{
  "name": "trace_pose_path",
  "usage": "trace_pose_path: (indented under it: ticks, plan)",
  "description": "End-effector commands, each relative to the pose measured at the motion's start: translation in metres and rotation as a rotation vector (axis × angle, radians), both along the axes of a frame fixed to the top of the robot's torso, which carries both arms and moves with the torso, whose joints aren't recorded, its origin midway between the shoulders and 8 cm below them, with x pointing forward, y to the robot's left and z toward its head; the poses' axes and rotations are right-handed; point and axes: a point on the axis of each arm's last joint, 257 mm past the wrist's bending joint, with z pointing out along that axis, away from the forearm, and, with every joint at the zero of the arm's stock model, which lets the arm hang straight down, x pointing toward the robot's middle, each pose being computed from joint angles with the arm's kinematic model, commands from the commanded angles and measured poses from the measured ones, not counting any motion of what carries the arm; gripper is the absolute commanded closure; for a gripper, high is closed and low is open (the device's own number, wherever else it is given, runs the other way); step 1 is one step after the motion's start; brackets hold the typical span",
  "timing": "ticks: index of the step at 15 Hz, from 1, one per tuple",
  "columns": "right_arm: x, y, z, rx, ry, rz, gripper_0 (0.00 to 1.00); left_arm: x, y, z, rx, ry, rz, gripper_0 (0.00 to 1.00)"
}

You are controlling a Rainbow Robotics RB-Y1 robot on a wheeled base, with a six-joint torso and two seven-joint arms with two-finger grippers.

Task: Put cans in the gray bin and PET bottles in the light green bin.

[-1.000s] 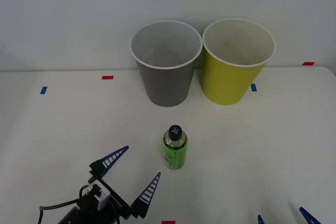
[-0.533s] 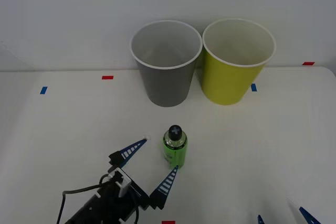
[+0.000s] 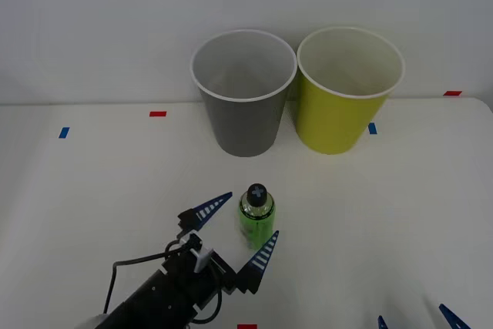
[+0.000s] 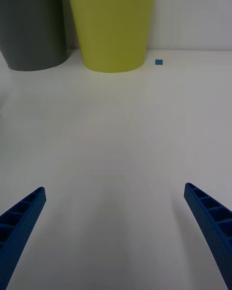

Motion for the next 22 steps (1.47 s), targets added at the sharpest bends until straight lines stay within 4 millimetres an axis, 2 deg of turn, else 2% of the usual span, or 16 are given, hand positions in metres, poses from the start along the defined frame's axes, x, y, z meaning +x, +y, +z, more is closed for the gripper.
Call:
trace_pose_path:
  ticks: [1, 12, 13, 14, 15, 16, 22]
  plan:
    - [0.0, 0.0, 0.0, 0.0, 0.0, 0.0, 0.0, 0.005, -0.01, 0.003, -0.003, 0.007, -0.008, 0.0]
    - [0.0, 0.0, 0.0, 0.0, 0.0, 0.0, 0.0, 0.018, -0.028, 0.009, 0.001, 0.024, -0.027, 0.0]
    - [0.0, 0.0, 0.0, 0.0, 0.0, 0.0, 0.0, 0.018, -0.029, 0.008, 0.004, 0.026, -0.027, 0.23]
    - [0.0, 0.0, 0.0, 0.0, 0.0, 0.0, 0.0, 0.018, -0.028, 0.008, 0.006, 0.025, -0.027, 0.64]
    - [0.0, 0.0, 0.0, 0.0, 0.0, 0.0, 0.0, 0.018, -0.028, 0.008, 0.006, 0.027, -0.028, 0.9]
    - [0.0, 0.0, 0.0, 0.0, 0.0, 0.0, 0.0, 0.018, -0.028, 0.008, 0.006, 0.027, -0.028, 1.0]
    - [0.0, 0.0, 0.0, 0.0, 0.0, 0.0, 0.0, 0.017, -0.022, 0.003, 0.008, 0.041, -0.028, 1.0]
